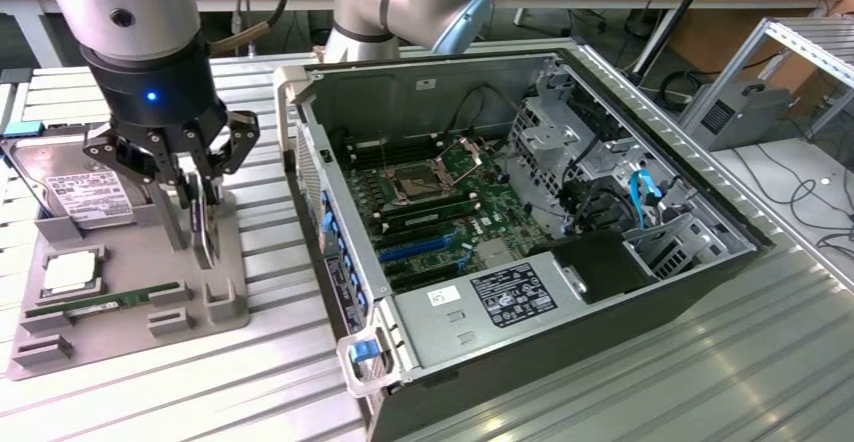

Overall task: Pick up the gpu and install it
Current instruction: 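Pick up the gpu and move the gpu toward the slot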

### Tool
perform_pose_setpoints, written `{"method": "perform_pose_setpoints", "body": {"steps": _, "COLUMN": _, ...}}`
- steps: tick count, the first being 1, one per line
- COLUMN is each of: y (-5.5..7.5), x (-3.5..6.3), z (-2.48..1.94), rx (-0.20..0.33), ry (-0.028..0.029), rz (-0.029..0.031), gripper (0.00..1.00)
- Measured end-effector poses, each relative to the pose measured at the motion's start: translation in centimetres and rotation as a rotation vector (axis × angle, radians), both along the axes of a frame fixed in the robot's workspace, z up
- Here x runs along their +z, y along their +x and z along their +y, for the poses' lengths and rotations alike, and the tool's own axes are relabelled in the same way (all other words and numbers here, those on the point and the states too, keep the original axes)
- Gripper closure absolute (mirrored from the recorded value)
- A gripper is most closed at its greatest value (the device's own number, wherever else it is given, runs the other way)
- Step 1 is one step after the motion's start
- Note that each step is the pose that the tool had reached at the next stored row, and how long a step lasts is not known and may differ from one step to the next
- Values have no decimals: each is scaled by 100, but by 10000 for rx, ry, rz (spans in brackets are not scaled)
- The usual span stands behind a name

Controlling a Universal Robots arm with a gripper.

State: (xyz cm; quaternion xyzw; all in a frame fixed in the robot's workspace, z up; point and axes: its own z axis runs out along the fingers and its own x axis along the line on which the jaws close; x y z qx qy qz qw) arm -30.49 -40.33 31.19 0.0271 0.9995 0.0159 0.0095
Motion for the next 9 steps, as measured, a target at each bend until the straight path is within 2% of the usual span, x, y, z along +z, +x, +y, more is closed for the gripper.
{"method": "perform_pose_setpoints", "body": {"steps": 9, "y": 0, "x": 71, "z": 0, "rx": 0, "ry": 5, "rz": -1, "gripper": 73}}
